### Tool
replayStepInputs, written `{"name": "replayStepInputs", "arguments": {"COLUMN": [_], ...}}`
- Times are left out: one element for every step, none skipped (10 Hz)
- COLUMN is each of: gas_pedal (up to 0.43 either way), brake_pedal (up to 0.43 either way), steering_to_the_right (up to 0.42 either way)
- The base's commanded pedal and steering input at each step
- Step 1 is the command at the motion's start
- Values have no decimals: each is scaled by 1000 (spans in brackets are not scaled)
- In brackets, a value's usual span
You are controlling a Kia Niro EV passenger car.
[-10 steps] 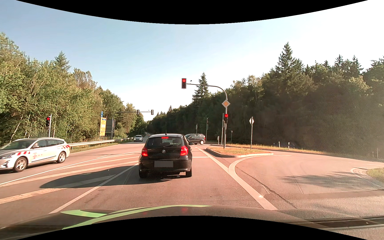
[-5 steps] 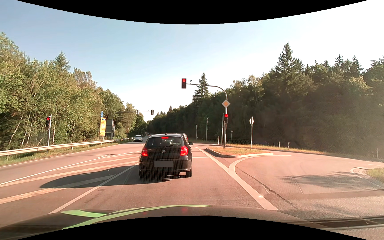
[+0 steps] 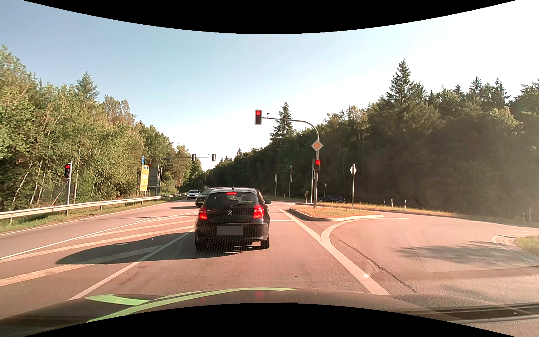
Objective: Follow the waypoints while adhering to traffic rules and regulations
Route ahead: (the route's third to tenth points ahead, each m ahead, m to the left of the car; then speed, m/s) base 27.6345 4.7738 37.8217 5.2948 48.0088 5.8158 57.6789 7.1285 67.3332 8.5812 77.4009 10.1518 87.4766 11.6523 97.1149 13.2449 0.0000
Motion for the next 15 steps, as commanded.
{"name": "replayStepInputs", "arguments": {"gas_pedal": [0,0,0,0,0,0,0,0,0,0,0,0,0,0,0], "brake_pedal": [378,378,378,378,378,378,378,378,378,378,378,378,378,378,378], "steering_to_the_right": [-8,-8,-8,-8,-8,-8,-8,-8,-8,-8,-8,-8,-8,-8,-8]}}
